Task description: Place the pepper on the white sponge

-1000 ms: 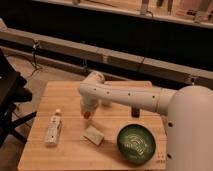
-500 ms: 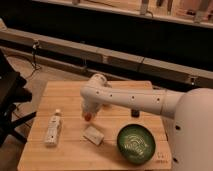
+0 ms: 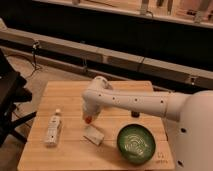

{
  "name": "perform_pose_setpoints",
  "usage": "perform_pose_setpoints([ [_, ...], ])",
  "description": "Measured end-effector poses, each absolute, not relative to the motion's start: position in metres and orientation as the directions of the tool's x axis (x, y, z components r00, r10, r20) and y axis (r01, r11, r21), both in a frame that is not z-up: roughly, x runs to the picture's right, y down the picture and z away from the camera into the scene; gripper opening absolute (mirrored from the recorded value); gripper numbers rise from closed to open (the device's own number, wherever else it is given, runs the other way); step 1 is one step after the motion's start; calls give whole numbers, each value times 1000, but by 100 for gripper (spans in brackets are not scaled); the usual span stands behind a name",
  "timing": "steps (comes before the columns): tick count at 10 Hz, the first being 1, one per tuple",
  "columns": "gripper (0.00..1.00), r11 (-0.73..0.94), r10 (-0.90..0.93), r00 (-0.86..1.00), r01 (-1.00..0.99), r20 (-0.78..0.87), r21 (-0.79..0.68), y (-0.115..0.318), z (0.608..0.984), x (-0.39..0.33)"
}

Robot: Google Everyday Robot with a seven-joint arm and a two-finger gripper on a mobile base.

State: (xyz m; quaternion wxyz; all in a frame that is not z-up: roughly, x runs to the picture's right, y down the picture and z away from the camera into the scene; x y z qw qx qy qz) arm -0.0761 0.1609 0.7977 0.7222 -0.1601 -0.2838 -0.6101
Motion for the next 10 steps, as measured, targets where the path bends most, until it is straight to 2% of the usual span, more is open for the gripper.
perform_pose_setpoints([
  [10,1,221,-782,92,966,616,137,178,787,-67],
])
